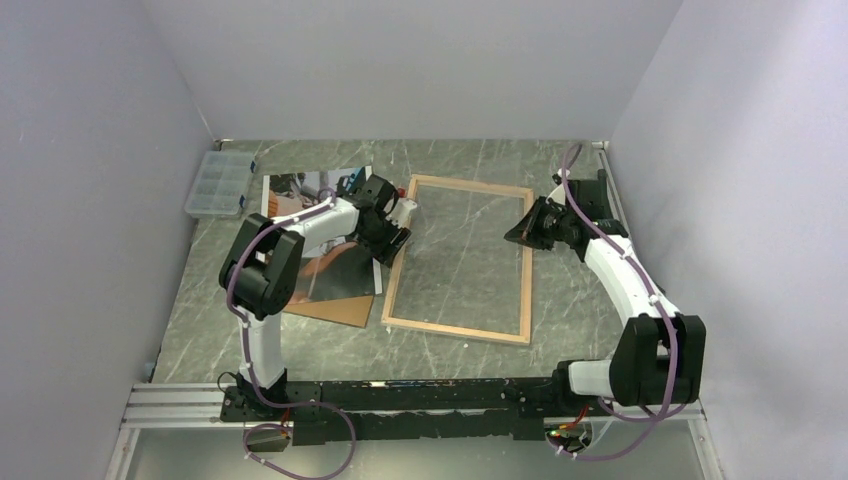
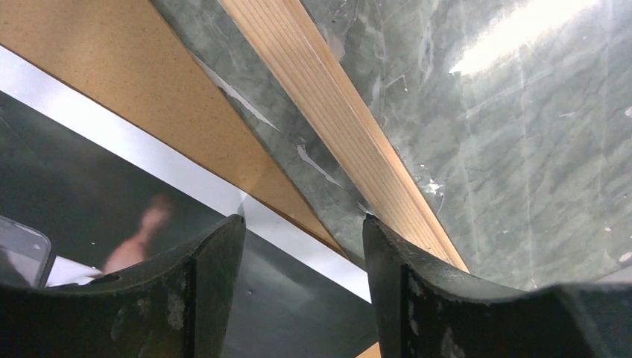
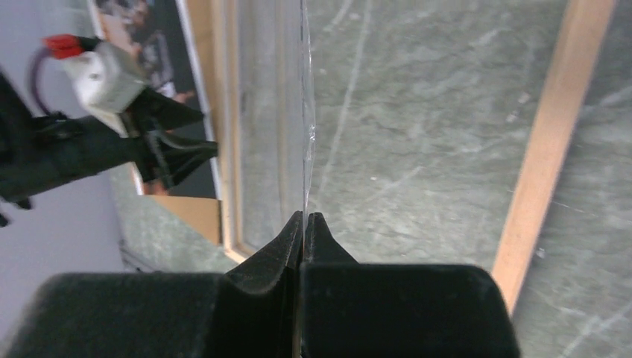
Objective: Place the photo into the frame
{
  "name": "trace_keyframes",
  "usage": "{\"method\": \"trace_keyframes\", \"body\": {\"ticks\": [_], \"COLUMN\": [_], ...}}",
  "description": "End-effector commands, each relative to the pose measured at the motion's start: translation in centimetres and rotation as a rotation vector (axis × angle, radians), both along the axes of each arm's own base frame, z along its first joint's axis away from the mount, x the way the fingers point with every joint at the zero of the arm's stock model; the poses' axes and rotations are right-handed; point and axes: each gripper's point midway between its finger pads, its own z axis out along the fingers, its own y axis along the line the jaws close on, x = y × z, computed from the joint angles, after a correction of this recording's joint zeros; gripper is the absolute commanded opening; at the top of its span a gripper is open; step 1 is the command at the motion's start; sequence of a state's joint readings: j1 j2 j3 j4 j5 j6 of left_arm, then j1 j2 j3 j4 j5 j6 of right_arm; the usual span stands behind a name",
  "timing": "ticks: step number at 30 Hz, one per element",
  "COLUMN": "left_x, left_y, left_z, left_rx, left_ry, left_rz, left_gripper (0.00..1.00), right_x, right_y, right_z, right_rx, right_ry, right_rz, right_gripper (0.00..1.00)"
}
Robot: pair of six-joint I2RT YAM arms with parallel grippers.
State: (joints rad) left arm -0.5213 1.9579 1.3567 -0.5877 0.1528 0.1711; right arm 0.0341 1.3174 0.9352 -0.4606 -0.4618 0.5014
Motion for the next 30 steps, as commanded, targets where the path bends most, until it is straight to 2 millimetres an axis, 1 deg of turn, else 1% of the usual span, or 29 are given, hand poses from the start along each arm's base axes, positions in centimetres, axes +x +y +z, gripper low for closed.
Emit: {"method": "trace_keyframes", "body": {"ticks": [1, 5, 8, 15, 20, 24, 28, 30], "left_x": [-1.4, -2.2, -2.6, -3.5, -3.5, -3.5, -3.4, -3.4], "left_y": [-0.2, -0.3, -0.4, -0.2, 0.2, 0.2, 0.3, 0.3], "left_z": [-1.6, -1.9, -1.9, -2.1, -2.3, -2.3, -2.4, -2.4], "left_rx": [-0.014, -0.032, -0.046, -0.088, -0.099, -0.099, -0.093, -0.092], "left_ry": [0.04, 0.065, 0.08, 0.136, 0.155, 0.154, 0.148, 0.148], "left_rz": [-0.018, -0.017, -0.013, 0.005, 0.022, 0.02, 0.018, 0.018], "left_gripper": [0.62, 0.55, 0.5, 0.42, 0.39, 0.39, 0.39, 0.38], "right_x": [0.6, 0.5, 0.4, 0.2, 0.2, 0.3, 0.2, 0.2], "right_y": [2.4, 3.3, 3.9, 4.5, 4.9, 4.8, 4.5, 4.1], "right_z": [4.6, 6.1, 6.8, 7.9, 9.0, 8.4, 6.7, 5.6], "right_rx": [0.181, 0.27, 0.335, 0.398, 0.452, 0.44, 0.395, 0.353], "right_ry": [-0.111, -0.131, -0.133, -0.155, -0.184, -0.181, -0.149, -0.133], "right_rz": [0.033, 0.03, 0.024, 0.033, 0.047, 0.043, 0.035, 0.03], "right_gripper": [0.0, 0.0, 0.0, 0.0, 0.0, 0.0, 0.0, 0.0]}}
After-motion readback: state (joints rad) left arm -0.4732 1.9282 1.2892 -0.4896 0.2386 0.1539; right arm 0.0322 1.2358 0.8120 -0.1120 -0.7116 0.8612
